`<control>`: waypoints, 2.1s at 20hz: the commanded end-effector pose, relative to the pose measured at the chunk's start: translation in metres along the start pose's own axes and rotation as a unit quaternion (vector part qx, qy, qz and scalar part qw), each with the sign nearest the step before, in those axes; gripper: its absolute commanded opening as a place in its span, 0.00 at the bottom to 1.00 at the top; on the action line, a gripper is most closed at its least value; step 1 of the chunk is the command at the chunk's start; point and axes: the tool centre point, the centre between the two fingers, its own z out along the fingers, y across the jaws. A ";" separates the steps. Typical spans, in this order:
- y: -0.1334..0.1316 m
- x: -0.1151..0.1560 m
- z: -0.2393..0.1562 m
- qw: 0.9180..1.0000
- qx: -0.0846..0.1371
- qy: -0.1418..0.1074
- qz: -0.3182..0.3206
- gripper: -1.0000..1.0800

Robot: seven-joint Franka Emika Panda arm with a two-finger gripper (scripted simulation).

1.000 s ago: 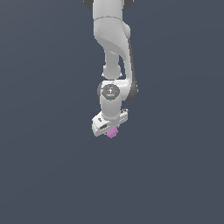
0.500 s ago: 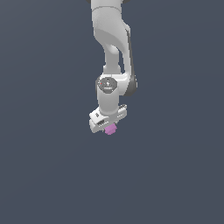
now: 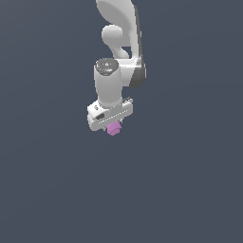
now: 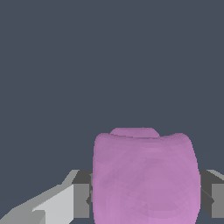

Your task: Pick up the object and move it to a goal position.

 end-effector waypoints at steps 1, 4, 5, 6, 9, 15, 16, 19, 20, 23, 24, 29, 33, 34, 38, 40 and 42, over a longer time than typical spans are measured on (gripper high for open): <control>0.005 -0.010 -0.027 1.000 0.000 0.000 0.000 0.00; 0.011 -0.022 -0.062 1.000 0.000 0.001 0.000 0.00; 0.013 -0.027 -0.074 1.000 0.000 0.001 0.000 0.00; 0.015 -0.031 -0.086 1.000 0.001 0.001 0.000 0.00; 0.022 -0.043 -0.120 1.000 0.001 0.001 0.000 0.00; 0.034 -0.066 -0.186 1.000 0.001 0.001 0.000 0.00; 0.037 -0.069 -0.196 1.000 0.001 0.001 0.000 0.00; 0.043 -0.080 -0.228 1.000 0.001 0.001 0.000 0.00; 0.045 -0.084 -0.239 1.000 0.001 0.001 0.000 0.00; 0.052 -0.094 -0.269 1.000 0.001 0.001 0.000 0.00; 0.054 -0.097 -0.279 1.000 0.001 0.001 0.000 0.00; 0.063 -0.110 -0.320 1.000 0.000 0.000 0.000 0.00; 0.069 -0.117 -0.342 1.000 0.000 0.000 0.000 0.00; 0.070 -0.118 -0.347 1.000 0.000 0.000 0.000 0.00; 0.074 -0.122 -0.359 1.000 0.000 0.000 0.000 0.00; 0.075 -0.122 -0.363 1.000 0.000 0.000 0.000 0.00; 0.076 -0.123 -0.364 1.000 0.000 0.000 0.000 0.00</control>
